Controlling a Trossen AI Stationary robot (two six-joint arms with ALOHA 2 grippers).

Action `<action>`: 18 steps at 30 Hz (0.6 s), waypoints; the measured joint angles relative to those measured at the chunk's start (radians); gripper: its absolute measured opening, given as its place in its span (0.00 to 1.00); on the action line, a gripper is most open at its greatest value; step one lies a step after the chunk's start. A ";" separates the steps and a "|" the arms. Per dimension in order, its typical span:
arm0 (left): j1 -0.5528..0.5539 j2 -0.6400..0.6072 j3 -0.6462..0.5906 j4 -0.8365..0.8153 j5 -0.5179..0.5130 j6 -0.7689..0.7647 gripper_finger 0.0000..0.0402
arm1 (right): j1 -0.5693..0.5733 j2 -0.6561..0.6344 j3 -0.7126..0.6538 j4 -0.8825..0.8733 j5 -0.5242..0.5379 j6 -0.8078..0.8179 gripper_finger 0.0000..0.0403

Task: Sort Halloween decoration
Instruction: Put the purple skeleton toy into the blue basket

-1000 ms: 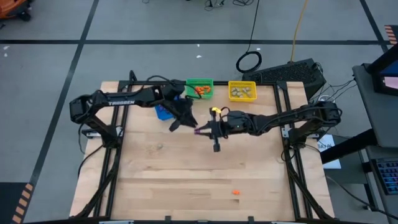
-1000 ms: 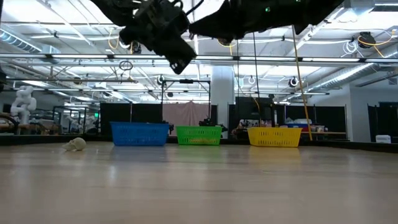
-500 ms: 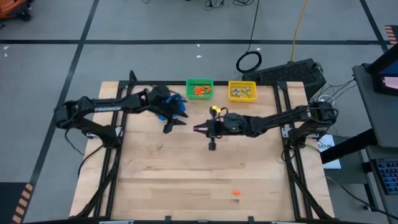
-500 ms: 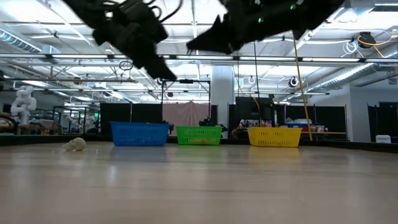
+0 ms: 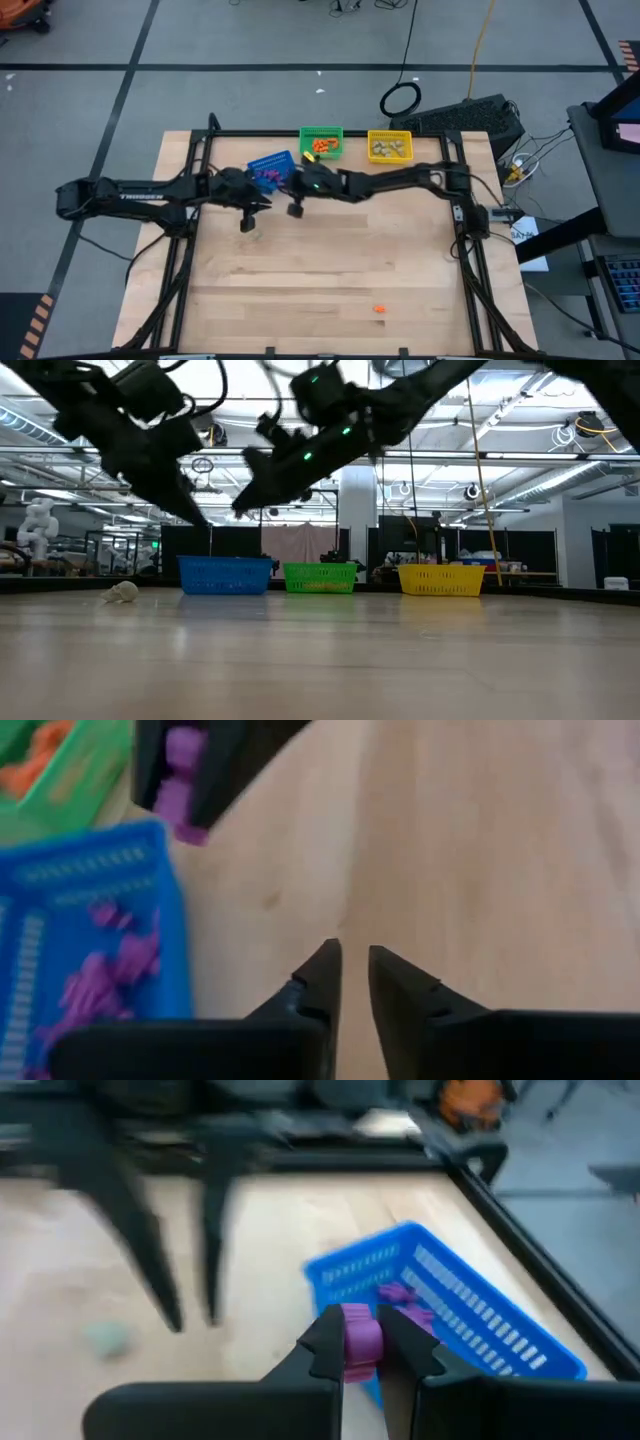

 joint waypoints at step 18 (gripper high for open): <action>-0.037 -0.026 -0.109 0.076 -0.239 -0.187 0.00 | -0.117 0.280 0.311 -0.137 -0.004 0.139 0.21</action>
